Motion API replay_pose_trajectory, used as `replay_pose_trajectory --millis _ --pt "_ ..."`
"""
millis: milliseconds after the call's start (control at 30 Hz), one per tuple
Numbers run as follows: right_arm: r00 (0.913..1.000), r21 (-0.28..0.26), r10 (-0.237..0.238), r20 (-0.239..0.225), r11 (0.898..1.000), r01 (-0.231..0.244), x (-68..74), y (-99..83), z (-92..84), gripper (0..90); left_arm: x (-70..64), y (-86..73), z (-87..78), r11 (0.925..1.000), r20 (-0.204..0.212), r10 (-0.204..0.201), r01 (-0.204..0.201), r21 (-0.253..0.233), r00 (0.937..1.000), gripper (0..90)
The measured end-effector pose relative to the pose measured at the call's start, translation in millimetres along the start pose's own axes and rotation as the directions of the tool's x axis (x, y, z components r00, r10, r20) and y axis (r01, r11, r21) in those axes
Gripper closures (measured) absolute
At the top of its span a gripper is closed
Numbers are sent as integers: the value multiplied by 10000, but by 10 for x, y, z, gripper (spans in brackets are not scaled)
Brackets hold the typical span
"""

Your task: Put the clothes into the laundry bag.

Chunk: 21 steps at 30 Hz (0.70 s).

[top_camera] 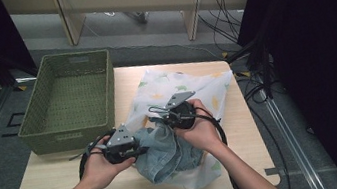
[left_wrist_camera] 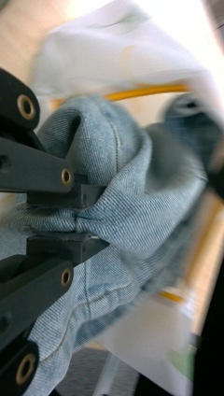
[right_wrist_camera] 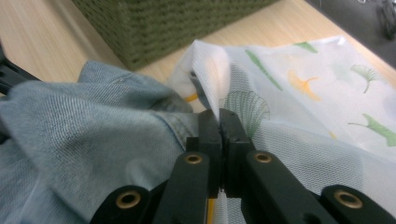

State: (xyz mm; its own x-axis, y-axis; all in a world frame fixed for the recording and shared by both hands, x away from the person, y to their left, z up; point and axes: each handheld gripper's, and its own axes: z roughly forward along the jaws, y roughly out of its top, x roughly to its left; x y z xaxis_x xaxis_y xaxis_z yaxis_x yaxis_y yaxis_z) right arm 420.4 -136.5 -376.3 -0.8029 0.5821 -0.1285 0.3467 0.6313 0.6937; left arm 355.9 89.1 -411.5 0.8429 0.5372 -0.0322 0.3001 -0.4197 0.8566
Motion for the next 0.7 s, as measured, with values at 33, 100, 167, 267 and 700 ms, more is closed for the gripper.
replay_pose_trajectory --millis 33,100,167,267,700 --pt "10000 -81 51 -33 10000 -51 26 21 -10 900 -24 34 -28 9998 5 -4 4 -179 10000 795" --pt "9999 -319 -110 -126 9994 106 65 76 -31 900 -88 147 -115 9983 -136 253 -260 -527 9996 796" --pt "9997 -632 -185 -148 9978 175 118 134 -69 900 -134 228 -167 9956 -438 594 -624 -699 9973 795" --pt "9992 -1099 -384 -149 9933 365 185 214 -136 900 -185 336 -205 9906 -828 1064 -1128 -772 9909 794" --pt "9990 -1221 165 -408 9923 -214 81 173 -152 900 68 214 586 9720 -1720 2347 -2321 354 9567 776"
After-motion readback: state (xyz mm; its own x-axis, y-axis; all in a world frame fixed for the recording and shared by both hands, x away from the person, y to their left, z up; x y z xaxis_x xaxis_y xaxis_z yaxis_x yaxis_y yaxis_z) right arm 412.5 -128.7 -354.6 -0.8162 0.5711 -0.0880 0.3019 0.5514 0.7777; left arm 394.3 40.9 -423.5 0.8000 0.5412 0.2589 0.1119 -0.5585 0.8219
